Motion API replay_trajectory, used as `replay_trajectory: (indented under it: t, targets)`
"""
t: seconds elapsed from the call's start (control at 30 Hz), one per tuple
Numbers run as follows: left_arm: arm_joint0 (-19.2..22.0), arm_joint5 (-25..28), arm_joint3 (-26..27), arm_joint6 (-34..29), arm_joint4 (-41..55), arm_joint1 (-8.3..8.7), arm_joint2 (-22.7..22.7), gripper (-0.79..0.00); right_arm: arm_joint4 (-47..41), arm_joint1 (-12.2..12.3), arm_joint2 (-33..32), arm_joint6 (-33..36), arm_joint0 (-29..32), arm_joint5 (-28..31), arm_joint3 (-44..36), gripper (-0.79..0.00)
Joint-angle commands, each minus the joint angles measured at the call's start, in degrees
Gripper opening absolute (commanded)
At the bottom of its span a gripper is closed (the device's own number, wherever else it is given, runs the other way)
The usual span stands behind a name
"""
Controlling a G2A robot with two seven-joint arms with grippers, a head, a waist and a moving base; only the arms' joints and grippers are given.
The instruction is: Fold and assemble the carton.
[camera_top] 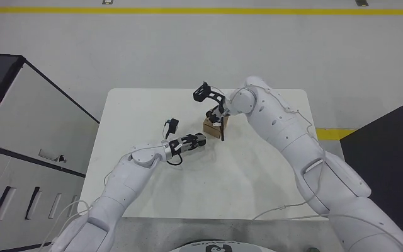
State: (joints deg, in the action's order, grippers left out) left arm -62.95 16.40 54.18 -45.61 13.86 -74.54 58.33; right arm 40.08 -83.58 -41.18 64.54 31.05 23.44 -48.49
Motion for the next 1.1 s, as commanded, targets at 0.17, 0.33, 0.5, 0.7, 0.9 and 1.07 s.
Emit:
replay_trajectory:
  t: [0.17,0.33,0.5,0.7,0.9,1.07]
  targets:
    - [-0.4,-0.1,0.7,-0.1,-0.4,0.13,0.1,0.000,-1.4,1.7,-3.4,0.9,1.6,0.5,-3.4,-0.259]
    - [-0.9,-0.2,2.2,-0.1,-0.6,0.33,0.5,0.000,-3.1,3.3,-7.2,1.3,3.1,0.5,-6.0,-0.046]
    - [-1.9,-0.4,4.8,-0.1,-1.0,0.67,1.1,0.000,-5.1,5.3,-12.0,1.7,5.3,0.8,-8.6,0.000]
    - [-3.2,-1.0,8.4,-0.4,-1.5,1.10,1.7,0.000,-8.4,7.8,-18.9,2.2,8.8,1.9,-12.1,0.000]
    - [-3.2,-2.2,9.9,0.0,-4.2,1.38,1.7,0.000,-10.0,8.5,-21.4,2.1,9.8,-0.1,-12.5,0.000]
    - [-3.2,-2.2,9.9,0.0,-4.2,1.38,1.7,0.000,-10.0,8.5,-21.4,2.1,9.8,-0.1,-12.5,0.000]
